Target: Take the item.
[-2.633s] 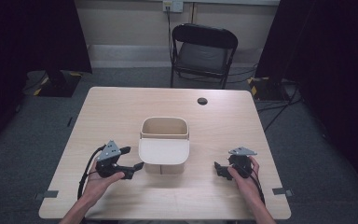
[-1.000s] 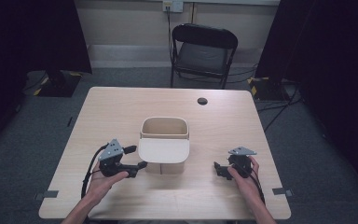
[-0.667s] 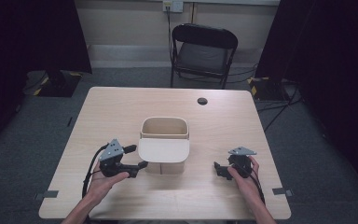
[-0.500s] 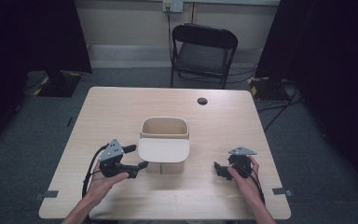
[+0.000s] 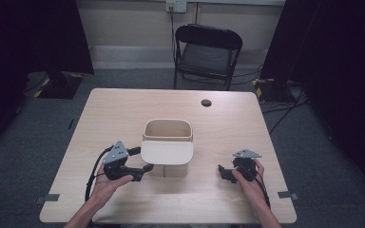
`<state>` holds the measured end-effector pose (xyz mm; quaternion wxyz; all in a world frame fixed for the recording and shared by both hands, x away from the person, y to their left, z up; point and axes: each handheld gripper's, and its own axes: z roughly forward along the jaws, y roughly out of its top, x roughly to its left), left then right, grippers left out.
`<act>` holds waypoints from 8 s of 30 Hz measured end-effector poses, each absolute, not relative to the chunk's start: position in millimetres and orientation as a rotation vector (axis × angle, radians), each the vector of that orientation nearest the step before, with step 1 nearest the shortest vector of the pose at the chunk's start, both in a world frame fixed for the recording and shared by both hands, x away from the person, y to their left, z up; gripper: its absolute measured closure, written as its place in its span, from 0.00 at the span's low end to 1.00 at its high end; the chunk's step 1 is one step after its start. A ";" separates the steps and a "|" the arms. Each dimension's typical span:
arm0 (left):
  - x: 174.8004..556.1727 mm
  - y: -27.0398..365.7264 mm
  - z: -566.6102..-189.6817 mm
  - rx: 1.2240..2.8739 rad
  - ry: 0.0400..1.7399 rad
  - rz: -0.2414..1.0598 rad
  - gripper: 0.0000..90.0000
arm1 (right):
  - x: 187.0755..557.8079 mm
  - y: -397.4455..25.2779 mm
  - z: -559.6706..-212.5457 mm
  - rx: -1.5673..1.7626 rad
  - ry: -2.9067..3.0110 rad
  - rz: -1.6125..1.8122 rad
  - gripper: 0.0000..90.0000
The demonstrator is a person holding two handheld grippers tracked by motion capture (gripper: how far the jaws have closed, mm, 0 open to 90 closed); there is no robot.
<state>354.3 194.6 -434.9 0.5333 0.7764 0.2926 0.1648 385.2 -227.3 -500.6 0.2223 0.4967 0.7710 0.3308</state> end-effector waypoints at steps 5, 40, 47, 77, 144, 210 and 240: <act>354.5 196.8 -431.4 1.841 0.694 0.399 0.22 | 385.1 -227.2 -500.6 1.374 2.129 0.913 0.12; 362.1 203.4 -424.2 1.827 0.674 0.407 0.26 | 385.2 -227.3 -500.6 1.372 2.130 0.915 0.12; 364.4 200.9 -422.0 1.830 0.677 0.403 0.26 | 385.2 -227.3 -500.6 1.372 2.130 0.914 0.12; 370.0 198.1 -412.0 1.810 0.659 0.377 0.25 | 385.2 -227.3 -500.6 1.372 2.130 0.915 0.12; 387.2 183.2 -400.7 1.825 0.664 0.305 0.28 | 385.2 -227.2 -500.6 1.374 2.129 0.914 0.12; 406.2 181.0 -387.2 1.807 0.629 0.188 0.53 | 385.3 -227.3 -500.6 1.372 2.130 0.915 0.12; 409.4 179.5 -385.1 1.812 0.652 0.191 0.55 | 385.2 -227.3 -500.6 1.372 2.130 0.914 0.12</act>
